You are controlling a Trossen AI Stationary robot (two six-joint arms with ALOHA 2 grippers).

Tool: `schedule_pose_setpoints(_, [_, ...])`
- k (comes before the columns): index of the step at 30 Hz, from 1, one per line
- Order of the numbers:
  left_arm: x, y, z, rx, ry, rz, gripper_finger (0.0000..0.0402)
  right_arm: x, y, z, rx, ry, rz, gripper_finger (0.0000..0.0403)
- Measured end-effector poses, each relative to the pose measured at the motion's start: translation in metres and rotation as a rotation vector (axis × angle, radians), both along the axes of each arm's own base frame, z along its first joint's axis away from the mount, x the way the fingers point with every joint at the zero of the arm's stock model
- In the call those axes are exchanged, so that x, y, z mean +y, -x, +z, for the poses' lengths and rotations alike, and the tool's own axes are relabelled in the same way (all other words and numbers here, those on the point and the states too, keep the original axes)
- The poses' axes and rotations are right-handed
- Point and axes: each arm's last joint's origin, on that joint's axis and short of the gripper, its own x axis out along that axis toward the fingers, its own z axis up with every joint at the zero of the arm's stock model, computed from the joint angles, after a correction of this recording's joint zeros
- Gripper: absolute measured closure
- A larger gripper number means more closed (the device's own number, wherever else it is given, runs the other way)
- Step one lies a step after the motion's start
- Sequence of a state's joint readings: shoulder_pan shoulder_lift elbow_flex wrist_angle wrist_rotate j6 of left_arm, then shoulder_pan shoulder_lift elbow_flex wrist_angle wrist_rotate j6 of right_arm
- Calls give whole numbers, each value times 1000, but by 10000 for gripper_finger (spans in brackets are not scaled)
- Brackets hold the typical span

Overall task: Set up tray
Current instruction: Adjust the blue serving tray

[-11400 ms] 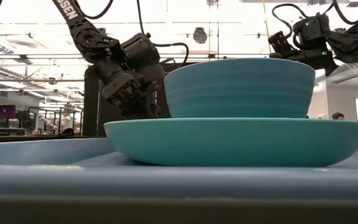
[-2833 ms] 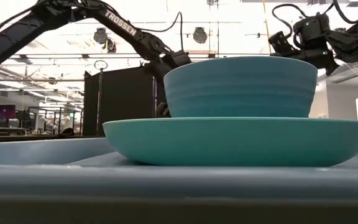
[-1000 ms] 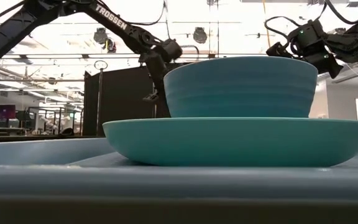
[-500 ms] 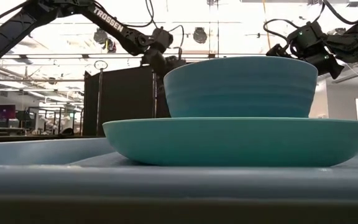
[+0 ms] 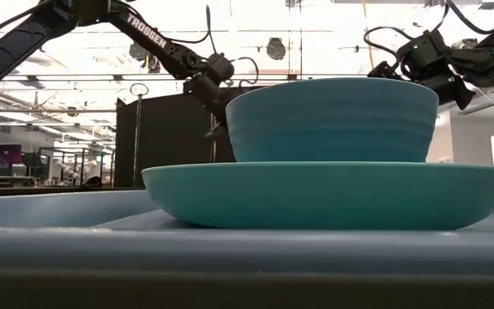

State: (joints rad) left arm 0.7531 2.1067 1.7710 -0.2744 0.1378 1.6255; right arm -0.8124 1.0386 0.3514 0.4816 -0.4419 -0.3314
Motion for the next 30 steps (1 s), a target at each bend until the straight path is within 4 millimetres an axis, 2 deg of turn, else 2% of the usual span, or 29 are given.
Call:
schedule_pose_setpoints(6, [12,20,-1,-133,342,-29,399,1,1,-2,5,26,6,358])
schedule_pose_setpoints(11, [14,32,-21,-37,470,0,399,1,1,-2,0,32,4,358])
schedule_pose_setpoints(15, [4,23,-24,-20,517,-12,400,0,1,-1,-2,44,-21,358])
schedule_pose_setpoints(21, [-13,4,-51,96,563,-43,400,-2,1,3,-30,72,-26,358])
schedule_pose_setpoints(25, [-17,-7,-65,185,586,-43,400,-2,1,4,-34,77,-27,358])
schedule_pose_setpoints(27, [-15,-12,-66,181,601,-59,400,-2,1,4,-35,77,-26,358])
schedule_pose_setpoints(30, [-12,-18,-55,154,586,-77,401,-2,1,4,-34,78,-26,358])
